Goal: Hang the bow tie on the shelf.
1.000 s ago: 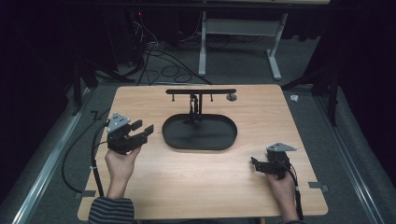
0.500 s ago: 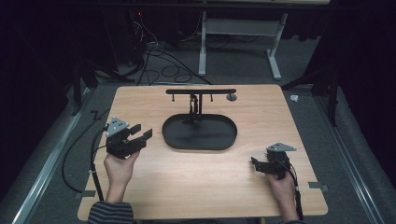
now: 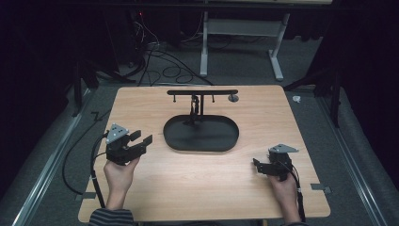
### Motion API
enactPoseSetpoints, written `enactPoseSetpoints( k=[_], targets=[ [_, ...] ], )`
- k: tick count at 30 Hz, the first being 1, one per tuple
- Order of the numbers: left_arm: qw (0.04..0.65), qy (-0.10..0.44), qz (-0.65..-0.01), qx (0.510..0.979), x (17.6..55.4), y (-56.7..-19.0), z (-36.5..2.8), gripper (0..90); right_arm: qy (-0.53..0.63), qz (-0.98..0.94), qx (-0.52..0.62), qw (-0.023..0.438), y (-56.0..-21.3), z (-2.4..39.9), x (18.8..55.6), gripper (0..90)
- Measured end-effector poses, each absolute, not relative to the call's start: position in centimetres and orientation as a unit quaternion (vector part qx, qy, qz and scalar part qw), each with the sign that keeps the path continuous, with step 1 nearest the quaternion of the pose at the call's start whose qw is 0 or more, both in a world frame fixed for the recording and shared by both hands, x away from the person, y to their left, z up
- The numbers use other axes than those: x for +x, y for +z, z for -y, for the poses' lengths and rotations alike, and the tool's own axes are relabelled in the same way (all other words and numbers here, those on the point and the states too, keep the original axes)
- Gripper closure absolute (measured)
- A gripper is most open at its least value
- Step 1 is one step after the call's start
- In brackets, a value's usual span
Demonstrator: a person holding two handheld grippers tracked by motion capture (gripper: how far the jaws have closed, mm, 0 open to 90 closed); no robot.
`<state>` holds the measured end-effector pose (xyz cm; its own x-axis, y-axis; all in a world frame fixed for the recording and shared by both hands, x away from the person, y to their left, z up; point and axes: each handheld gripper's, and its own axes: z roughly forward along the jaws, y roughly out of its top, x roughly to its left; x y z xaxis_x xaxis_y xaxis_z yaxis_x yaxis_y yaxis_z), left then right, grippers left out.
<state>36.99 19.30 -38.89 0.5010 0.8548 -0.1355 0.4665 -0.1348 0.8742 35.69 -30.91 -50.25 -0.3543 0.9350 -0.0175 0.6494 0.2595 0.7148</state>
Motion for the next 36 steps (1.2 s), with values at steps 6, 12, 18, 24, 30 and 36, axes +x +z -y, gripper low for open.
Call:
enactPoseSetpoints(
  k=[6,12,18,24,30,36],
  targets=[
    [0.472,0.203,-0.460,0.724,36.8,-39.2,-19.6,47.9,0.315,-0.760,0.521,0.227,-50.3,30.9,35.7,22.9],
    [0.463,0.200,-0.467,0.726,36.7,-39.7,-19.9,47.7,0.314,-0.759,0.523,0.226,-50.2,30.9,35.7,22.9],
    [0.460,0.199,-0.475,0.724,36.5,-40.3,-20.2,47.5,0.314,-0.760,0.522,0.226,-50.2,30.9,35.7,22.9],
    [0.457,0.195,-0.483,0.721,36.2,-41.0,-20.5,47.4,0.314,-0.760,0.523,0.226,-50.2,30.9,35.7,22.9],
    [0.454,0.192,-0.488,0.720,36.0,-41.7,-20.6,47.3,0.314,-0.759,0.523,0.226,-50.2,30.9,35.7,22.9],
    [0.452,0.187,-0.497,0.717,35.8,-42.4,-20.9,47.2,0.315,-0.759,0.523,0.226,-50.2,30.9,35.7,22.9]
  ],
)
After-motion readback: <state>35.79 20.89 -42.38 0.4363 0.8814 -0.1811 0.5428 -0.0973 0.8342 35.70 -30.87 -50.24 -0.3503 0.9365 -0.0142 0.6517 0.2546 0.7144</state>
